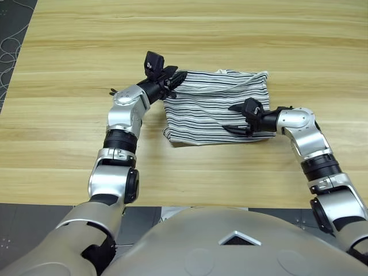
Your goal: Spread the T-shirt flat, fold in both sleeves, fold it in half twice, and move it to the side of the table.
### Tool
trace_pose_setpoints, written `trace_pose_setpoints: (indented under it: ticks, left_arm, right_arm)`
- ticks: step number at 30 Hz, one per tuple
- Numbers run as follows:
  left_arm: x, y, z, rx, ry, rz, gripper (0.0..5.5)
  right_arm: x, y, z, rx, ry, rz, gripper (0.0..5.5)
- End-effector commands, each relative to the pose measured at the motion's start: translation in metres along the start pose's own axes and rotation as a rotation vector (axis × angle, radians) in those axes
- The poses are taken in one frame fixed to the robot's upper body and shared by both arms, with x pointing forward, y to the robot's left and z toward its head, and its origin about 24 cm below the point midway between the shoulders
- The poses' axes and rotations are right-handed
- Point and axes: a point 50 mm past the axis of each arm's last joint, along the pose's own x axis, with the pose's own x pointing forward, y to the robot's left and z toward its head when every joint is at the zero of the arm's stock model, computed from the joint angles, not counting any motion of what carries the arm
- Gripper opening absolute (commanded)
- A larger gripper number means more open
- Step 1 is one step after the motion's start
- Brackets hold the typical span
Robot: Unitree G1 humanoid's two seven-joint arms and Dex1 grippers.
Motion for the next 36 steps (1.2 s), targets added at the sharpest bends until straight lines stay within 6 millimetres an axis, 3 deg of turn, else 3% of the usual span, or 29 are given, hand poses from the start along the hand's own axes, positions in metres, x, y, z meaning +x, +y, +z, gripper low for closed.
trace_pose_setpoints:
  ticks: [1,5,8,11,15,20,23,30,36]
  left_arm:
    - [0.013,0.011,0.022,0.031,-0.018,0.088,2.01]
    - [0.012,0.020,0.029,0.034,-0.053,0.142,2.01]
    - [0.009,0.020,0.047,0.060,-0.181,0.121,2.01]
    - [0.004,0.001,0.057,0.109,-0.270,-0.080,2.01]
    - [-0.018,-0.035,0.035,0.179,-0.170,-0.504,2.01]
    - [-0.029,-0.053,-0.004,0.247,0.105,-0.706,2.01]
    - [-0.025,-0.049,-0.017,0.294,0.201,-0.668,2.01]
    - [0.006,-0.017,-0.010,0.261,0.131,-0.249,2.01]
    - [0.012,-0.013,-0.001,0.174,0.009,-0.181,2.01]
  right_arm:
    - [0.003,0.049,-0.077,0.184,0.324,0.113,3.35]
    - [0.005,0.045,-0.071,0.211,0.274,0.083,3.35]
    - [0.009,0.035,-0.062,0.269,0.200,0.023,3.35]
    - [0.009,0.023,-0.052,0.339,0.122,-0.033,3.35]
    - [0.008,0.018,-0.050,0.364,0.102,-0.055,3.35]
    - [0.009,0.020,-0.050,0.349,0.115,-0.041,3.35]
    - [0.009,0.023,-0.050,0.343,0.115,-0.028,3.35]
    - [0.003,0.034,-0.050,0.307,0.109,0.043,3.35]
    - [0.003,0.042,-0.058,0.290,0.148,0.058,3.35]
